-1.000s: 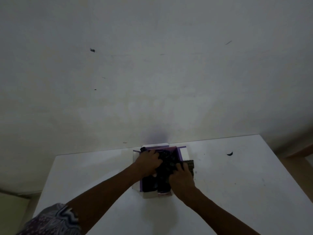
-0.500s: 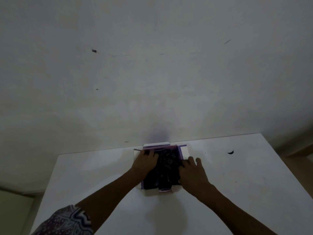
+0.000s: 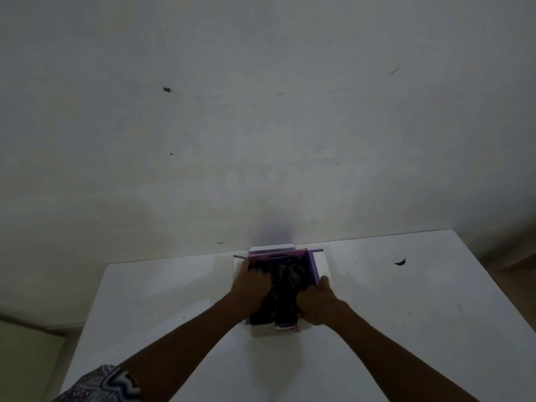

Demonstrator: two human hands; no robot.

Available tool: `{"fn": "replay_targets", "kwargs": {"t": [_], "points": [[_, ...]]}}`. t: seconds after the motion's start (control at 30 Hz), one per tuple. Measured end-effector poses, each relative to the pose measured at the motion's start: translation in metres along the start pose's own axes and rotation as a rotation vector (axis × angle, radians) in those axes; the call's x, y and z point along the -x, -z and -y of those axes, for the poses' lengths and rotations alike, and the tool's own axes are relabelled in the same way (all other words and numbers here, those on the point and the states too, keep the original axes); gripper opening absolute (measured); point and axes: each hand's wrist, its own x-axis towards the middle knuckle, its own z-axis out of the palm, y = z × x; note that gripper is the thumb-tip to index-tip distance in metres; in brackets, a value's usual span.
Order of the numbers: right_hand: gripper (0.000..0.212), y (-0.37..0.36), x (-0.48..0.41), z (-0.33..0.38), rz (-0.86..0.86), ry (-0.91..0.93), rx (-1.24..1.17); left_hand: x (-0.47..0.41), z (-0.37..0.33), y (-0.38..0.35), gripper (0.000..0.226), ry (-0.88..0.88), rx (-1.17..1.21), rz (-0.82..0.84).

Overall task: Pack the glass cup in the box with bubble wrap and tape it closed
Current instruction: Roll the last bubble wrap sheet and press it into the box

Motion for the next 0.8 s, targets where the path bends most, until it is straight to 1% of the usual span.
{"fn": "replay_targets", "kwargs": {"t": [0.03,0.07,0.13,0.17,0.2,0.23,0.27,0.3,0.33,0.4,0.47,0.5,0.57,0.6,0.63,0.67,0.7,0.73,0.77,0.8], "points": [[0.009,0.005,0.0,-0.002,0.037,-0.03,-0.005,0.001,-0.002,0.005,0.024,0.031,0.016,-0.016],[0.006,0.011,0.003,-0.004,0.034,-0.039,0.006,0.002,-0.004,0.012,0.028,0.071,0.032,-0.025],[0.006,0.012,0.013,-0.005,-0.057,-0.031,0.093,0.009,-0.009,0.027,0.028,0.159,0.032,-0.007],[0.011,0.008,0.015,-0.002,-0.097,-0.021,0.118,0.012,-0.013,0.027,0.026,0.194,0.023,0.032],[0.025,0.002,0.016,0.002,-0.119,-0.013,0.141,0.013,-0.017,0.024,0.024,0.215,0.003,0.074],[0.047,-0.006,0.017,0.005,-0.152,-0.026,0.114,0.015,-0.021,0.021,0.023,0.214,-0.027,0.102],[0.07,-0.013,0.015,0.008,-0.162,-0.029,0.048,0.016,-0.024,0.019,0.025,0.185,-0.053,0.153],[0.087,-0.018,0.013,0.01,-0.129,-0.015,0.002,0.017,-0.028,0.016,0.027,0.133,-0.069,0.181],[0.092,-0.023,0.011,0.012,-0.11,-0.023,-0.039,0.018,-0.03,0.012,0.031,0.085,-0.069,0.195],[0.082,-0.033,0.001,0.01,-0.045,-0.065,-0.118,0.019,-0.031,0.011,0.037,0.045,-0.016,0.212],[0.066,-0.033,-0.004,0.007,0.044,-0.08,-0.18,0.019,-0.024,0.012,0.038,0.025,0.026,0.218],[0.061,-0.031,-0.007,0.004,0.094,-0.08,-0.208,0.016,-0.02,0.012,0.038,0.014,0.026,0.232],[0.054,-0.017,-0.004,-0.002,0.171,-0.059,-0.152,0.013,-0.009,0.014,0.033,-0.01,0.042,0.219],[0.046,-0.008,-0.002,-0.004,0.151,-0.047,-0.097,0.009,-0.003,0.012,0.026,-0.024,0.056,0.171],[0.037,0.0,-0.003,-0.006,0.063,-0.027,-0.07,0.007,0.001,0.017,0.018,-0.026,0.057,0.133],[0.03,0.007,-0.004,-0.007,-0.056,-0.023,-0.077,0.006,0.003,0.019,0.017,-0.005,0.058,0.082],[0.024,0.011,-0.008,-0.008,-0.183,-0.027,-0.109,0.006,0.003,0.019,0.022,0.016,0.081,0.019],[0.022,0.014,-0.013,-0.007,-0.304,-0.026,-0.147,0.006,0.001,0.017,0.023,0.032,0.107,-0.061],[0.022,0.014,-0.02,-0.008,-0.394,-0.009,-0.172,0.005,-0.003,0.014,0.023,0.062,0.157,-0.104],[0.028,0.014,-0.028,-0.008,-0.435,0.013,-0.157,0.005,-0.005,0.016,0.025,0.084,0.198,-0.124]]}}
